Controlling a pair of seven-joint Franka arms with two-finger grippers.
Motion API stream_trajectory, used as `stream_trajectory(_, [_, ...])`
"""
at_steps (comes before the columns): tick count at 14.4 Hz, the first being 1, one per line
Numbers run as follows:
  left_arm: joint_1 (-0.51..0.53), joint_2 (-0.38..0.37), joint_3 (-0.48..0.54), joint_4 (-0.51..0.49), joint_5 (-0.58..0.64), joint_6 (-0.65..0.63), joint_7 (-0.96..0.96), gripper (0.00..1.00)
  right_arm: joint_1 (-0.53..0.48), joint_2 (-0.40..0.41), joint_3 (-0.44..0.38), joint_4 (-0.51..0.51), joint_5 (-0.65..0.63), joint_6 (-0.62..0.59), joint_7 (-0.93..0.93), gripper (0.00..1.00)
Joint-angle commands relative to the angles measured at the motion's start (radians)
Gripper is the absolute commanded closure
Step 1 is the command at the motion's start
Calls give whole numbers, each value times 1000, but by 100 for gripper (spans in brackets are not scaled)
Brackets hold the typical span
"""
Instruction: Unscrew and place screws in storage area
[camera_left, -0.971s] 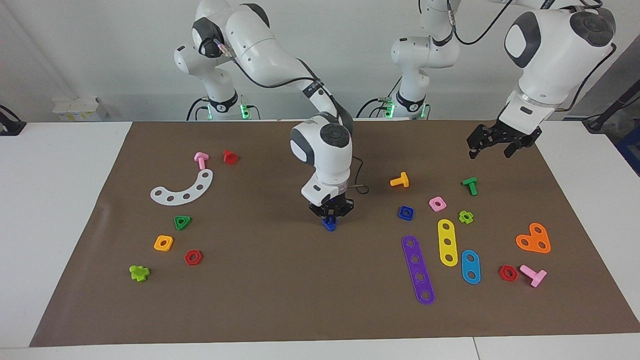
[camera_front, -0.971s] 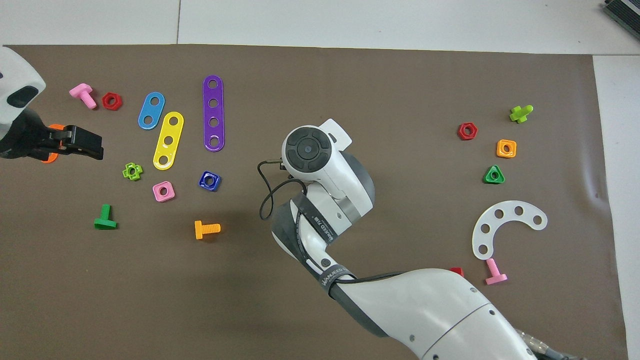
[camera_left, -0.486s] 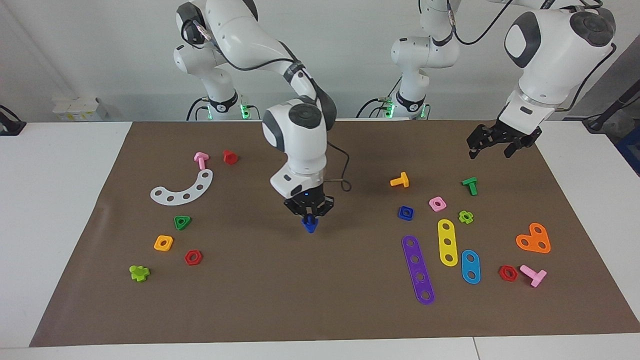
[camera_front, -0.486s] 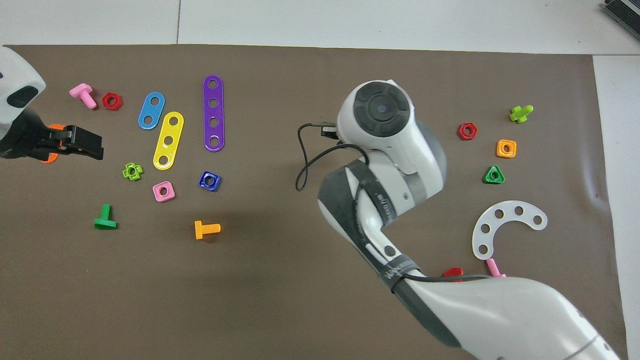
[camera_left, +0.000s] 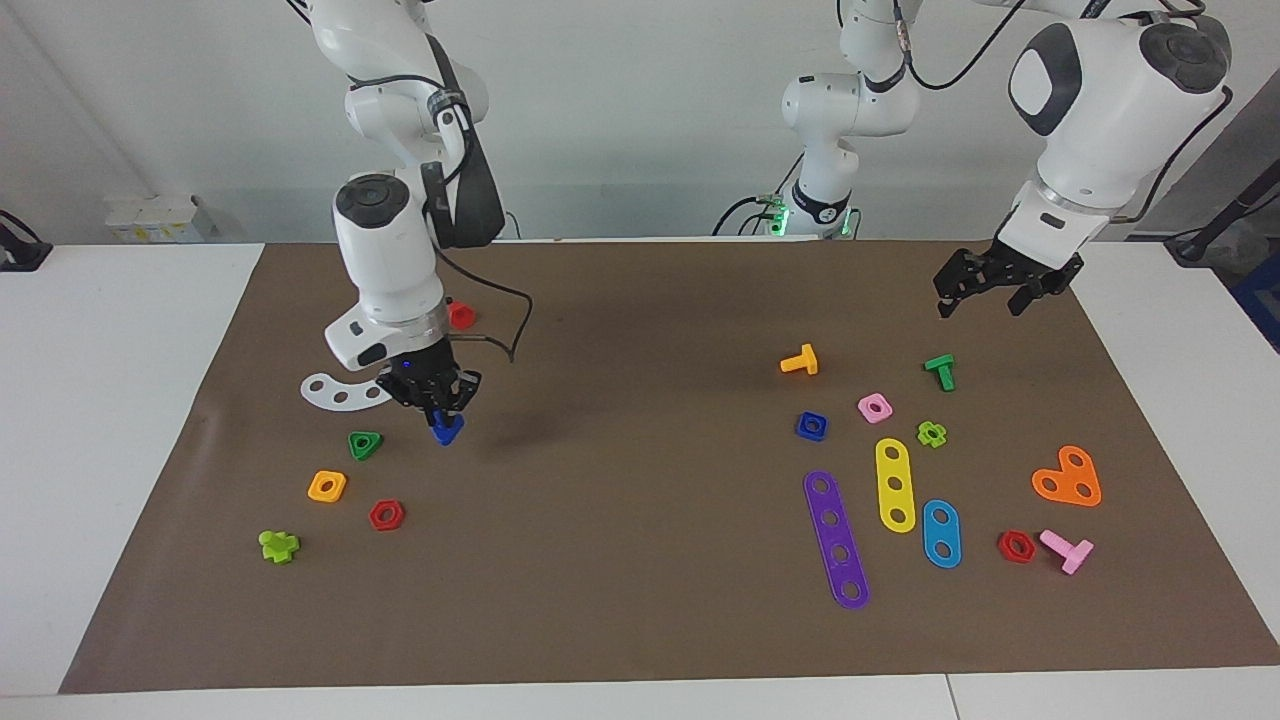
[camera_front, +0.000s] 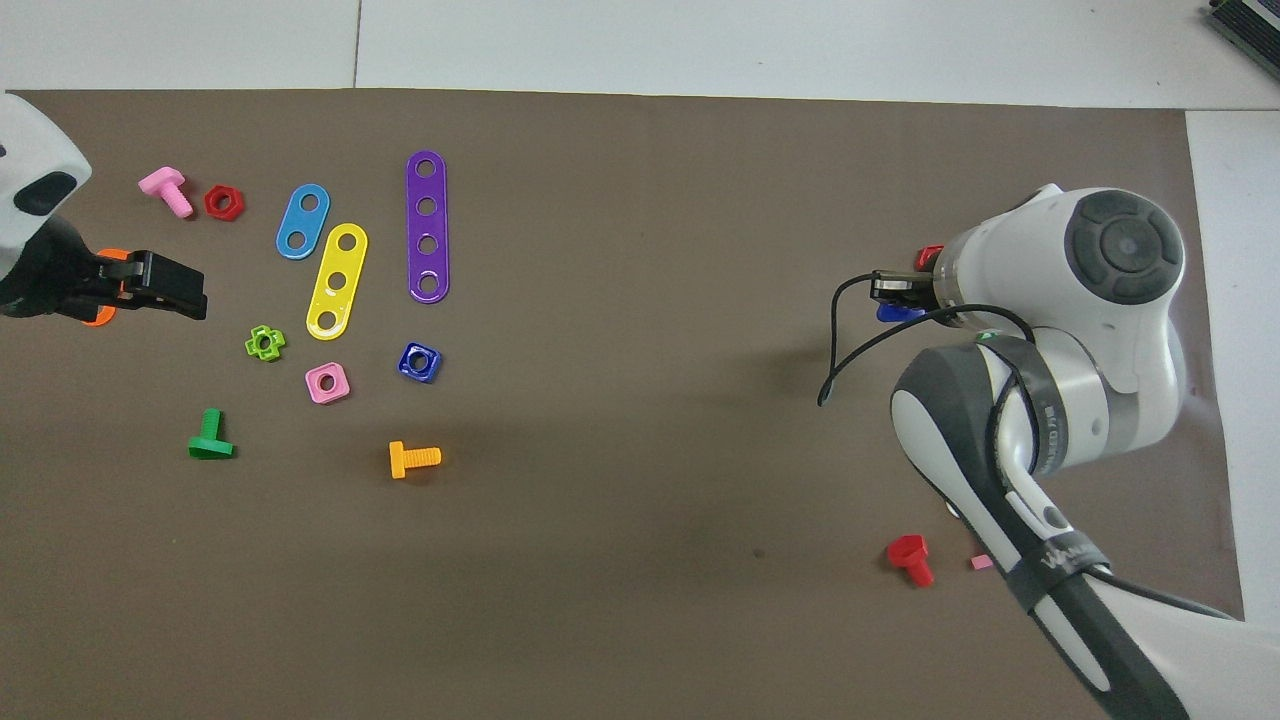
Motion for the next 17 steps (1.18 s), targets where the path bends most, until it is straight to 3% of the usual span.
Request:
stream_trajectory(1, [2,-29,1,-32,16,2,7,0,-80,-47,21,-200,9,193,-68,100])
stream_trajectory(3, [2,-29,1,-32,16,2,7,0,-93,-42,21,-254,23,260,-70,100])
stream_trajectory(14, [2,-29,1,-32,16,2,7,0,-97,24,21,-244,51,351,-68,100])
stream_trajectory(15, [2,-29,1,-32,16,2,7,0,-97,30,21,-244,49,351,-68,80])
stream_trajectory(16, [2,-29,1,-32,16,2,7,0,-96,30,21,-244,49,351,-63,18])
stream_trajectory(17, [2,-29,1,-32,16,2,7,0,-90,32,21,-239,51,351,-62,0])
